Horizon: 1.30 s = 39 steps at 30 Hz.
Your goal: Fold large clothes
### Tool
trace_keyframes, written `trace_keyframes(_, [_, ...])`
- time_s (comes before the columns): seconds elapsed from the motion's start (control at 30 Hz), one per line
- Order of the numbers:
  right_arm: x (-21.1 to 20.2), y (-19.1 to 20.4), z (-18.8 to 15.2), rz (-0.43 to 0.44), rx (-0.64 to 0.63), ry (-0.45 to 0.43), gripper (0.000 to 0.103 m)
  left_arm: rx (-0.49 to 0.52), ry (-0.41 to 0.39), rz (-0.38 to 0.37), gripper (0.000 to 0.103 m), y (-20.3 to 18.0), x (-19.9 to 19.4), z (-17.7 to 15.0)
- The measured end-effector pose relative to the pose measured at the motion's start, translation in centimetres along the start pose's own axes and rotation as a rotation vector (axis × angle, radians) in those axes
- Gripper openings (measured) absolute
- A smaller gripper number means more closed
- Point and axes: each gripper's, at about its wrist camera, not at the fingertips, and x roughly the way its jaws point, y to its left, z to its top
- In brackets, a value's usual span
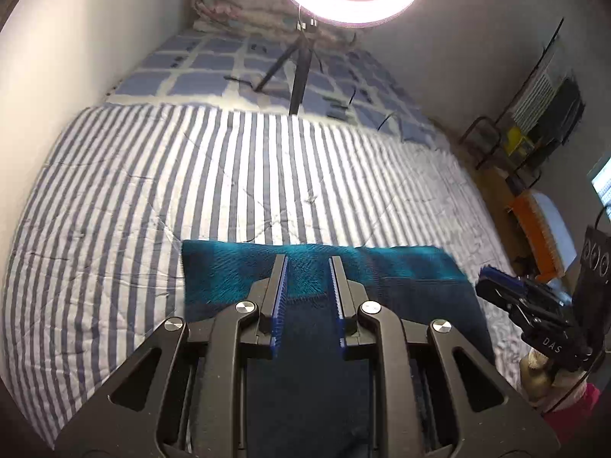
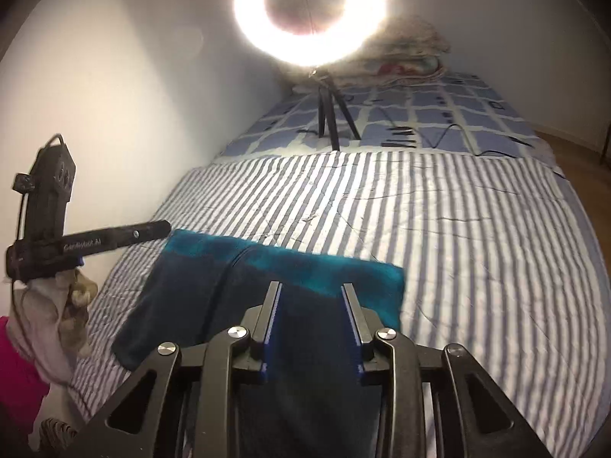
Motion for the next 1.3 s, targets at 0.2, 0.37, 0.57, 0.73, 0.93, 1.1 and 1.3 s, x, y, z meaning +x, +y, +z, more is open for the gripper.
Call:
trace_keyframes(0.2, [4.0,-0.1,-3.8,0.003,0.003,0.104,0.031,0.008,0.065,0.048,0.023,2.6,4.0,-3.6])
trace_keyframes(0.37, [4.4,-0.5,-6.0,0.014,-0.011,0.108,0.027,0.006,0.028,0.003,0.024,3.9,4.1,-5.3])
trace_keyframes(0.57, [-0.3,-0.8,-3.4,0.060,0.004,0.061,0.028,-0.008,-0.032,-0.028,0.024,3.5,-0.9,-4.8])
trace_keyframes(0.73, [-2.2,0.8,-4.7,0.088,-0.048,0.083,0.028,0.092,-0.031,-0.055,0.024,1.6,-3.2,-7.6])
trace_keyframes(0.93, [-0.4,-0.3,-10.5,0.073,0.019,0.173,0.028,0.019,0.082,-0.036,0.024,4.7,-0.8,-12.2])
trace_keyframes(1.1, [-1.9,-1.3,-13.2,0.075,0.070,0.178,0.028,0.040,0.095,-0.056,0.024,5.8,-2.4,-14.4])
trace_keyframes(1.3, [-5.9,-0.8,-13.0,0.071,0.057,0.146,0.032,0.019,0.076,-0.067,0.024,6.6,-5.9,-13.8])
